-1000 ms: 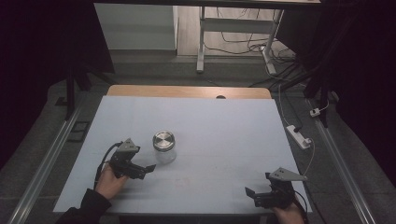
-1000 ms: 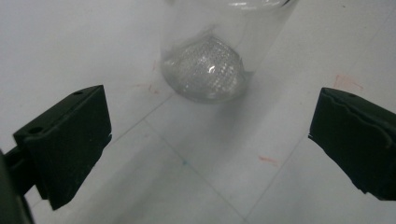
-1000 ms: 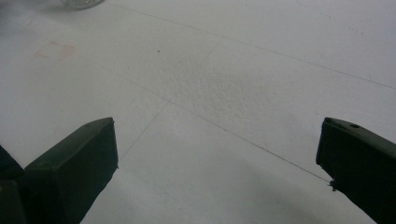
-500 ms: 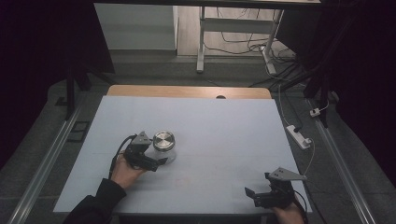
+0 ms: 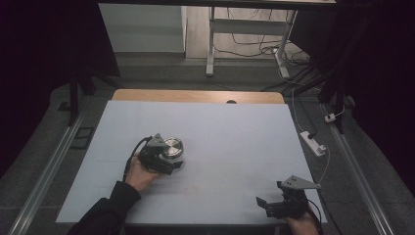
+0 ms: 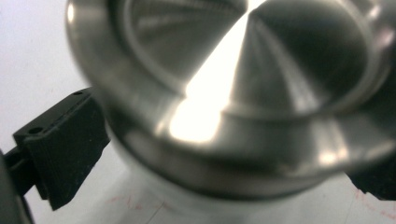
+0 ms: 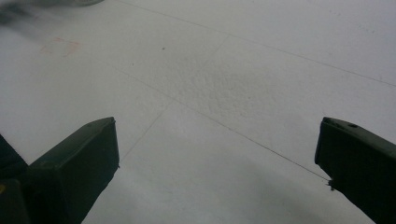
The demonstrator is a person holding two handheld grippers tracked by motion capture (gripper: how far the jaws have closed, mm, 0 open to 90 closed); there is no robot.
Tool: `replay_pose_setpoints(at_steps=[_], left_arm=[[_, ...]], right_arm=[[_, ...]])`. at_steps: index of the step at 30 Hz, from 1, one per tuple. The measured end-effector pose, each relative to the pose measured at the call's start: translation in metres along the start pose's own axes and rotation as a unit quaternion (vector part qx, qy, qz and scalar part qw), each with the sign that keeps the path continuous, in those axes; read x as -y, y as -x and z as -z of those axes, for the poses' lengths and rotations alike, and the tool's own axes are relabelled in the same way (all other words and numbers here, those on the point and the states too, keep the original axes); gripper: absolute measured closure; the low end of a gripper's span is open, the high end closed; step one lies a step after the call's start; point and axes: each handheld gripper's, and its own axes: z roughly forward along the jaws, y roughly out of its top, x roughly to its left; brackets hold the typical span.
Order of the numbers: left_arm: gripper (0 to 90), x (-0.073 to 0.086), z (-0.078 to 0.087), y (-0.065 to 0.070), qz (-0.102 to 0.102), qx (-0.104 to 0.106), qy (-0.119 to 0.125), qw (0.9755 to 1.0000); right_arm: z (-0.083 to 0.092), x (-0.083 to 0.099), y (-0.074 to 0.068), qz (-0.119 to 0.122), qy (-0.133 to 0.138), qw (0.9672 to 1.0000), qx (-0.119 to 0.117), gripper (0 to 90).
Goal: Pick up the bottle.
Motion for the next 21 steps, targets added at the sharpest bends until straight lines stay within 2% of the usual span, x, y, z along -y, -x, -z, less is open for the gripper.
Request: replay_pose_setpoints(at_steps=[2, 7, 9, 21], left_arm=[[0.0, -0.0013, -0.0018, 0.0002, -0.001, -0.006, -0.003, 1.0], [6.4, -0.0006, -0.0033, 0.0023, -0.016, -0.021, -0.008, 0.9996], [13.9, 0.0002, -0.003, 0.0041, -0.025, -0.023, -0.009, 0.9994], [15.2, -0.0011, -0.0025, 0.0058, -0.013, -0.028, -0.013, 0.9994]], right_arm=[[0.0, 0.0, 0.0, 0.0, 0.0, 1.0, 0.0, 0.0], [-0.0002, -0.0001, -0.0002, 0.001, -0.001, 1.0, -0.001, 0.0], [-0.0002, -0.0001, -0.0002, 0.002, -0.001, 1.0, -0.001, 0.0], [0.0, 0.0, -0.0006, 0.005, 0.0, 1.0, -0.002, 0.0]])
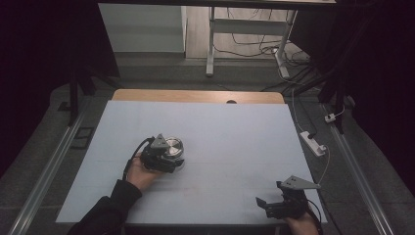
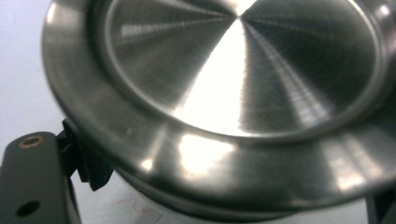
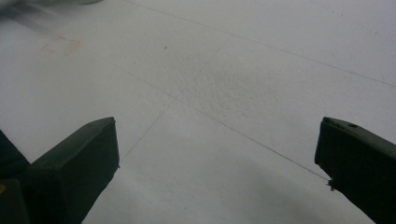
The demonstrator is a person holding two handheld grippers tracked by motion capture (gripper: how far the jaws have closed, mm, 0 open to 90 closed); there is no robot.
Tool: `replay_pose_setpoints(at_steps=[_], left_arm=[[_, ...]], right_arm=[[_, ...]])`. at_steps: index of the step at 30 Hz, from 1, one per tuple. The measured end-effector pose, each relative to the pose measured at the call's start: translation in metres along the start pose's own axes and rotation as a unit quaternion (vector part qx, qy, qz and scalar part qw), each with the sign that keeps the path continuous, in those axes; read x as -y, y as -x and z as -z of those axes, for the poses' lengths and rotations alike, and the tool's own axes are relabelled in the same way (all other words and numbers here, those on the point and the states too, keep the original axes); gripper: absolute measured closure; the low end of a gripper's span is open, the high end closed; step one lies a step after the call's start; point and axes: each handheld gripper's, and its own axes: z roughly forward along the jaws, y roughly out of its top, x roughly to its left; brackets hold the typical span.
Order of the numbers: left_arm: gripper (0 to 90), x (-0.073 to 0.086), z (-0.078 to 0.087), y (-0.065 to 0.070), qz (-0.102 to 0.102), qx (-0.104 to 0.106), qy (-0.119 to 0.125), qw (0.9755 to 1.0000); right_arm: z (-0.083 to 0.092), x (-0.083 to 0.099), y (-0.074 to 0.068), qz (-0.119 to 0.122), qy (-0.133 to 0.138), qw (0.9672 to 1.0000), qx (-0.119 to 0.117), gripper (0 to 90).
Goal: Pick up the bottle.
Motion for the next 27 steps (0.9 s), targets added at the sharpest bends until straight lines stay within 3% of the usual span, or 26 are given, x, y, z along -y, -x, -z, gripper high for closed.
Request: replay_pose_setpoints(at_steps=[13, 19, 27], left_arm=[[15.3, -0.01, 0.011, 0.001, 0.003, 0.018, 0.003, 0.9998], [15.3, -0.025, 0.018, 0.003, -0.013, 0.032, 0.003, 0.9994], [15.3, -0.039, 0.017, 0.014, -0.029, 0.042, 0.007, 0.9987]], right_arm=[[0.0, 0.0, 0.0, -0.001, 0.002, 1.0, 0.0, 0.0], [0.0, 0.0, 0.0, -0.002, 0.002, 1.0, 0.0, 0.0], [0.0, 0.0, 0.0, -0.002, 0.003, 1.0, -0.001, 0.0]])
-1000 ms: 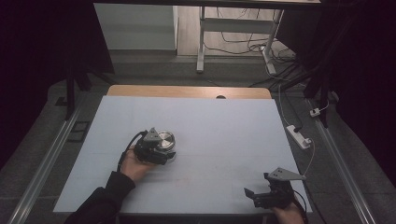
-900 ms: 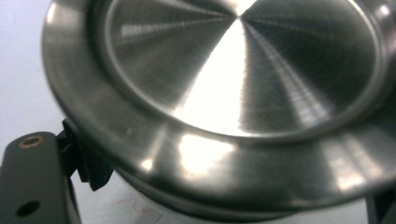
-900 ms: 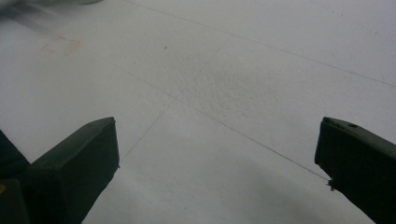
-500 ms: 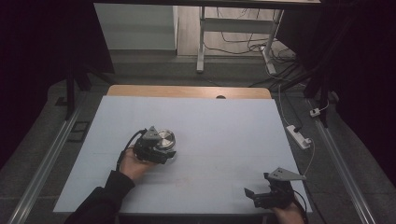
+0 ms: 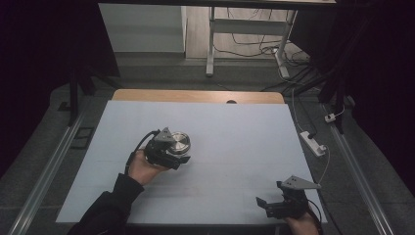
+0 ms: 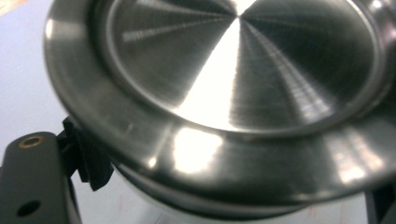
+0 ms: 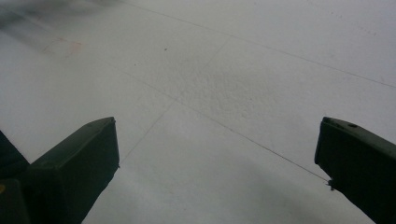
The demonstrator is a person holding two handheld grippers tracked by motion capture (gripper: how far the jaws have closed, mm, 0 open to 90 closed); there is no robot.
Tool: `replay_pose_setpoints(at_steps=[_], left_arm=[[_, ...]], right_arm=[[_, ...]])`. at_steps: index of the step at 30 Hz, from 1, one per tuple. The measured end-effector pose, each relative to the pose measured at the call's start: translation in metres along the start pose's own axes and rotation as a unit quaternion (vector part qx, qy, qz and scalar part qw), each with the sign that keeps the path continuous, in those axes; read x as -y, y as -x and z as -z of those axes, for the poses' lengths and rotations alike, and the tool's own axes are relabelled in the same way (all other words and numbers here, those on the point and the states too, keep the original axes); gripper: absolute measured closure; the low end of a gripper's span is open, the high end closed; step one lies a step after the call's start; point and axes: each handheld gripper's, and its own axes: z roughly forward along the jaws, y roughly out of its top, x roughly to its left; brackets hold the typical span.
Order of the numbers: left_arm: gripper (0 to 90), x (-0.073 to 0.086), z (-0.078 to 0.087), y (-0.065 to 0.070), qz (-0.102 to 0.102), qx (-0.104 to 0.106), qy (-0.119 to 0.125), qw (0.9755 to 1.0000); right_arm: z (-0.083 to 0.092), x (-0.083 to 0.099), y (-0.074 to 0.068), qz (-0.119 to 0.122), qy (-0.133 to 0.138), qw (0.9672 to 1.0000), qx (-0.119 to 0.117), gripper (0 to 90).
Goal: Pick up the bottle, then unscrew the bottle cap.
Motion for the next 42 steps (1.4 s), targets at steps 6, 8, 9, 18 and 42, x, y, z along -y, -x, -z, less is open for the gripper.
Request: replay_pose_setpoints(at_steps=[6, 8, 9, 18, 42], left_arm=[[15.3, -0.005, 0.0, 0.013, -0.017, 0.011, -0.005, 0.9998], [15.3, -0.005, -0.001, 0.017, -0.023, 0.015, -0.009, 0.9996], [15.3, -0.006, -0.001, 0.018, -0.028, 0.018, -0.012, 0.9994], [15.2, -0.013, 0.001, 0.037, -0.037, 0.044, -0.003, 0.9983], [15.3, -0.015, 0.001, 0.051, -0.05, 0.069, -0.01, 0.9963]], right_arm=[[0.0, 0.0, 0.0, 0.002, 0.002, 1.0, 0.0, 0.0], [0.0, 0.0, -0.001, 0.005, 0.002, 1.0, 0.002, 0.0], [0.0, 0.0, -0.001, 0.005, 0.002, 1.0, 0.002, 0.0], [0.001, 0.0, -0.001, 0.006, 0.002, 1.0, 0.001, 0.0], [0.002, 0.0, -0.001, -0.007, 0.006, 1.0, 0.003, 0.0]])
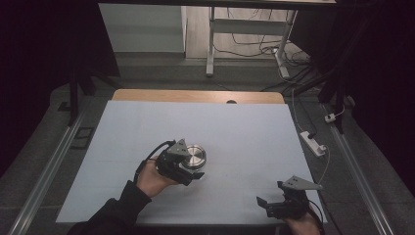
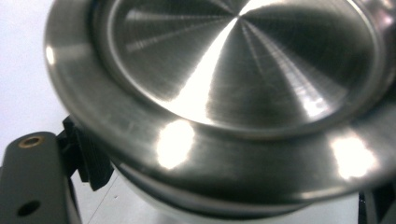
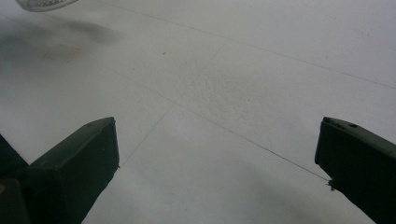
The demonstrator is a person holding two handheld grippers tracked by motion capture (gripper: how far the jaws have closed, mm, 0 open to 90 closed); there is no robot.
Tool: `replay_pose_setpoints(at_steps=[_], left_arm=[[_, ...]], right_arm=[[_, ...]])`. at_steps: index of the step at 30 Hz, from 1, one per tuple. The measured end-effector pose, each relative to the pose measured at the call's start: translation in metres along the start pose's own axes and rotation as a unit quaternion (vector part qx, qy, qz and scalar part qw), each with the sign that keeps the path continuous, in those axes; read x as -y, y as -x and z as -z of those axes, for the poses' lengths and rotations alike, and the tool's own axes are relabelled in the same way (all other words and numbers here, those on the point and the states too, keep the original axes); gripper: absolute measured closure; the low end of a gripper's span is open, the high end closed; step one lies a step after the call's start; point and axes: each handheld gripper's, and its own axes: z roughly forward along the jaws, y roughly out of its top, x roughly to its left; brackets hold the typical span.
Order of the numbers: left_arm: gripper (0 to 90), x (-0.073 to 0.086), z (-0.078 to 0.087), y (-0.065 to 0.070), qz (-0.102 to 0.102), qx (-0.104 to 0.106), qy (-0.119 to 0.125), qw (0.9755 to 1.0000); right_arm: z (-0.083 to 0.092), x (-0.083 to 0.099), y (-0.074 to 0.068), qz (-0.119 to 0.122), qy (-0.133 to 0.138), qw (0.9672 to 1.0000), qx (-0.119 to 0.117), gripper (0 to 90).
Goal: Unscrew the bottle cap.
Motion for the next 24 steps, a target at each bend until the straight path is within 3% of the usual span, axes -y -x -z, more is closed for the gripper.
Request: replay_pose_setpoints(at_steps=[9, 24], left_arm=[[15.3, 0.001, -0.001, -0.001, 0.003, 0.001, 0.006, 1.0], [15.3, 0.003, -0.002, -0.001, 0.005, 0.002, 0.008, 1.0]], right_arm=[[0.001, -0.004, -0.004, 0.028, 0.011, 0.9995, -0.01, 0.0], [-0.002, -0.02, -0.016, 0.04, 0.039, 0.9967, -0.06, 0.0]])
